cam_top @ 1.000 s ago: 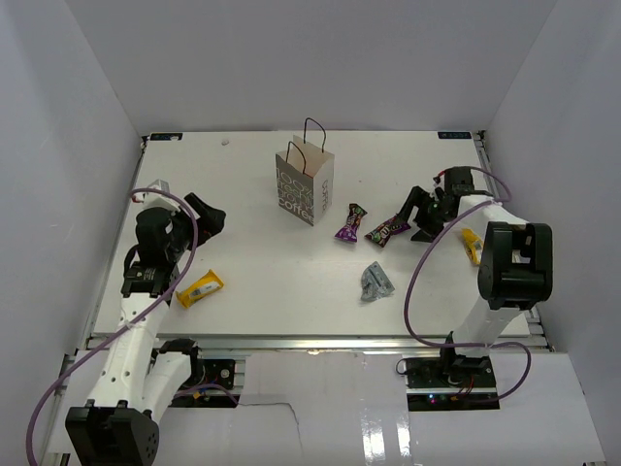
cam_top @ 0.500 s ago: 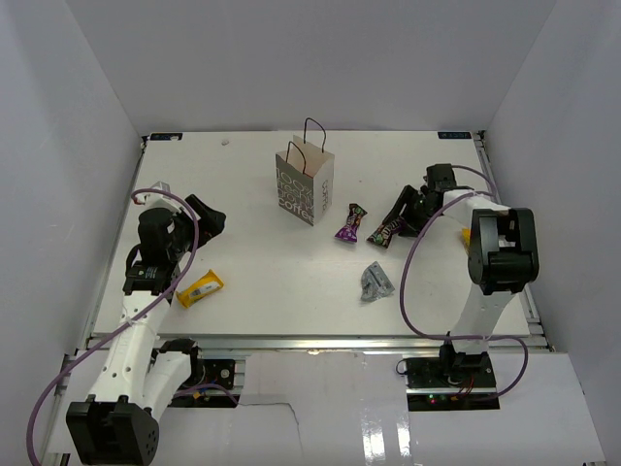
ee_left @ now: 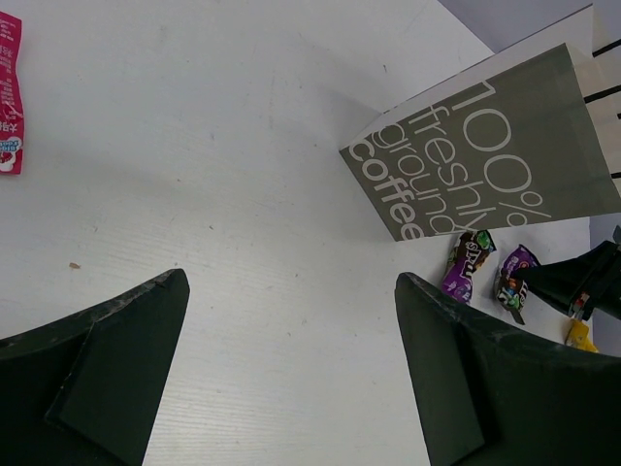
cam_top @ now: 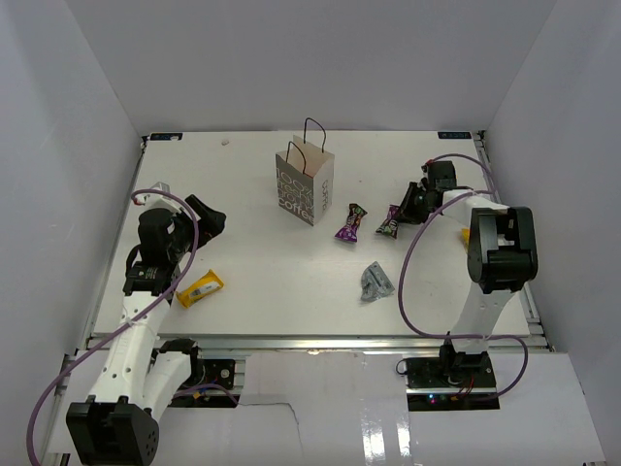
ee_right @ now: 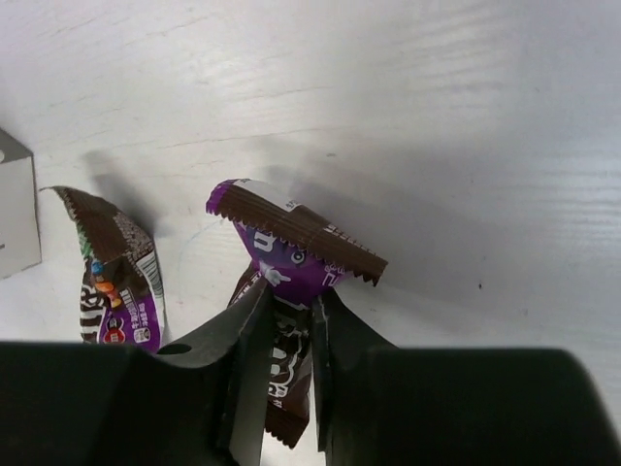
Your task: Place the snacks into the paper bag
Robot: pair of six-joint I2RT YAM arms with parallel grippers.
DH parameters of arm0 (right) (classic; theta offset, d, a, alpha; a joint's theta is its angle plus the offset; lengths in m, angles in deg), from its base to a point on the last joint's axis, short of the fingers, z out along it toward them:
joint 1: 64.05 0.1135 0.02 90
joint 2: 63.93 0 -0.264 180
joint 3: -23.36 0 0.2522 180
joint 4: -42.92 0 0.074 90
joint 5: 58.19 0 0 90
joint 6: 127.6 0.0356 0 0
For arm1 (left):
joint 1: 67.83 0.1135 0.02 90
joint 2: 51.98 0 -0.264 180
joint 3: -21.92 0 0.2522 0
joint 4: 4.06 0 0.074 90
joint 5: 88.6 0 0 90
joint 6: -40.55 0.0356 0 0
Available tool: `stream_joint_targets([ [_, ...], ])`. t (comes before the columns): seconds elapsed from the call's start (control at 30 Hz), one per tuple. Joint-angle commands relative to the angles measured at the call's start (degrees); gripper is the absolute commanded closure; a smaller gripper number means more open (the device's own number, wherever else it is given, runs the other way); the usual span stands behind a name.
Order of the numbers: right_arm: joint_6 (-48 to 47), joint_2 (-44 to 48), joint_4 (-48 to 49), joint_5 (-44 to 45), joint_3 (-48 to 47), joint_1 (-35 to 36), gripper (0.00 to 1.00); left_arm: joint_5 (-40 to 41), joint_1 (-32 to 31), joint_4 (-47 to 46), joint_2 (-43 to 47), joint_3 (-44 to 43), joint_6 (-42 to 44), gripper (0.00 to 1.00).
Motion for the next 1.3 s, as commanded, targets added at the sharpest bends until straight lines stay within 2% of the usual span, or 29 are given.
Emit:
stream_joint_targets([
  [0.0,-10.24,2.95,4.13,-2.09,0.84,-0.04,0.82,-0.78,-0.06,-0.97,1.45,0.44,-0.32,0.02],
  [0.07,-18.12,4.7,4.75,-6.91,-0.47,-0.12,0.85,-1.84,-0.06,-1.23,1.54,0.7,-0.32,0.02],
  [0.17,-29.81,7.42,5.02,-24.88,-1.53,-0.3,0.87,-3.07,-0.06,-1.85,1.63,1.23,-0.68,0.02],
  [0.27,-37.13,10.76,6.07,-34.24,-2.5,-0.12,0.84,-3.86,-0.06,-2.2,1.63,1.58,-0.85,0.02],
  [0.47,-45.24,14.9,3.18,-38.66,-9.61,2.95,0.84,-4.39,0.02,-2.73,1.71,1.93,-1.03,0.02],
  [0.6,-48.58,16.75,3.26,-39.37,-14.62,7.69,0.85,-4.56,0.02,-2.82,2.15,2.19,-1.2,0.02],
  [0.73,-45.87,15.61,7.38,-35.69,-21.2,13.05,0.85,-4.92,0.02,-3.08,2.24,2.37,-1.55,0.02],
  [1.03,-39.09,9.55,20.65,-10.75,-30.36,23.78,0.91,-6.58,-0.06,-2.99,4.78,4.83,-5.41,0.02],
  [1.27,-39.98,4.71,24.97,-3.51,-32.56,27.73,0.91,-6.5,-0.06,-2.91,6.46,6.06,-6.57,0.02],
])
